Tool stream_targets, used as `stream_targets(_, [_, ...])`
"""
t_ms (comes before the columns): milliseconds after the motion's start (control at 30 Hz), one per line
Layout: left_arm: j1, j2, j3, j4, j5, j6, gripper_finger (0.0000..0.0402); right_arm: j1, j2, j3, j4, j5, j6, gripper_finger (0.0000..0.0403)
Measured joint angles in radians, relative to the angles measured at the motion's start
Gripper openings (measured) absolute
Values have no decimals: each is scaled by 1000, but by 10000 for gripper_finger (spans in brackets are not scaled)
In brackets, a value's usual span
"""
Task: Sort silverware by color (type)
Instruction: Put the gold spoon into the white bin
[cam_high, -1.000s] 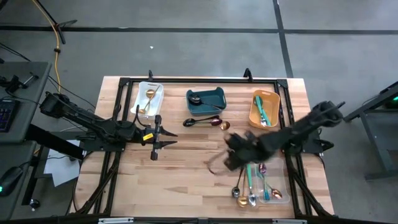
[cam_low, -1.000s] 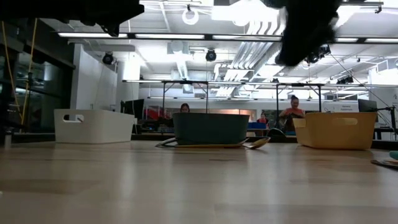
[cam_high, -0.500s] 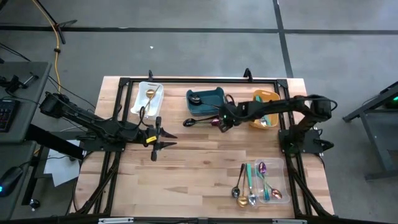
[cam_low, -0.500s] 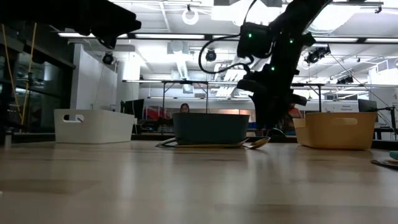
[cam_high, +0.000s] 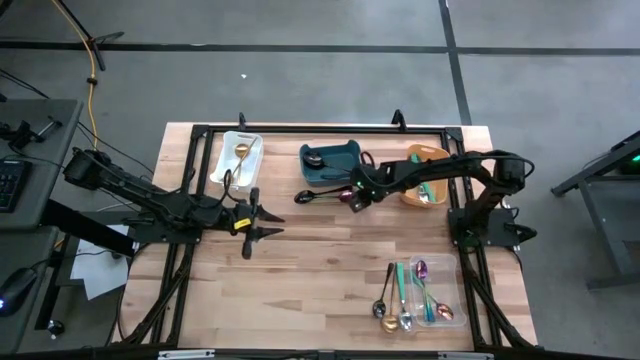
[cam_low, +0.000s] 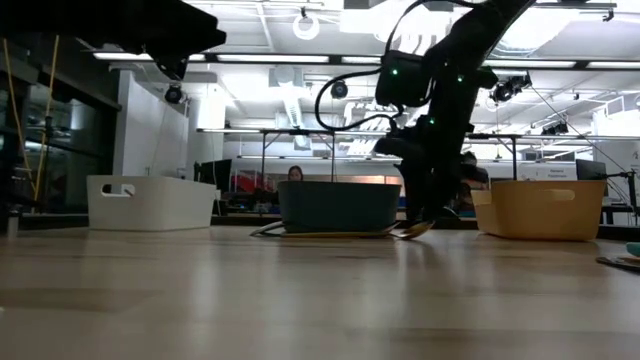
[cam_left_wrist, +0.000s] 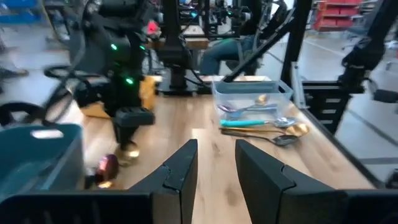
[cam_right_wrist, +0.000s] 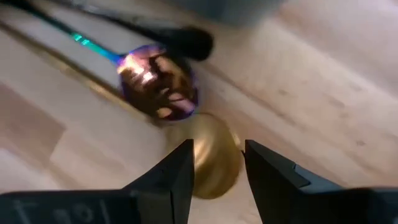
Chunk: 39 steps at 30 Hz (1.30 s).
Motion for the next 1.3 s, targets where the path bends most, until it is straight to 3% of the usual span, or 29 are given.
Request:
stream_targets(267, [-1,0,0,-13,155,-78,99,-3,3,1,-42,7,18,136])
stream_targets(767, [0,-11,0,0,173,-76,99,4,87,6,40,-78,29,133])
stream_targets(900, [0,-16,0,-3,173,-75,99,21,87,5,37,-85,16,95])
stream_targets(1033, [0,-35,0,-12,173,-75,99,49,84,7,39,-107,-30,20])
stream_targets(1300, [0,-108,0,-94,172,-75,99,152,-18,-3,-63,-141,-32,5])
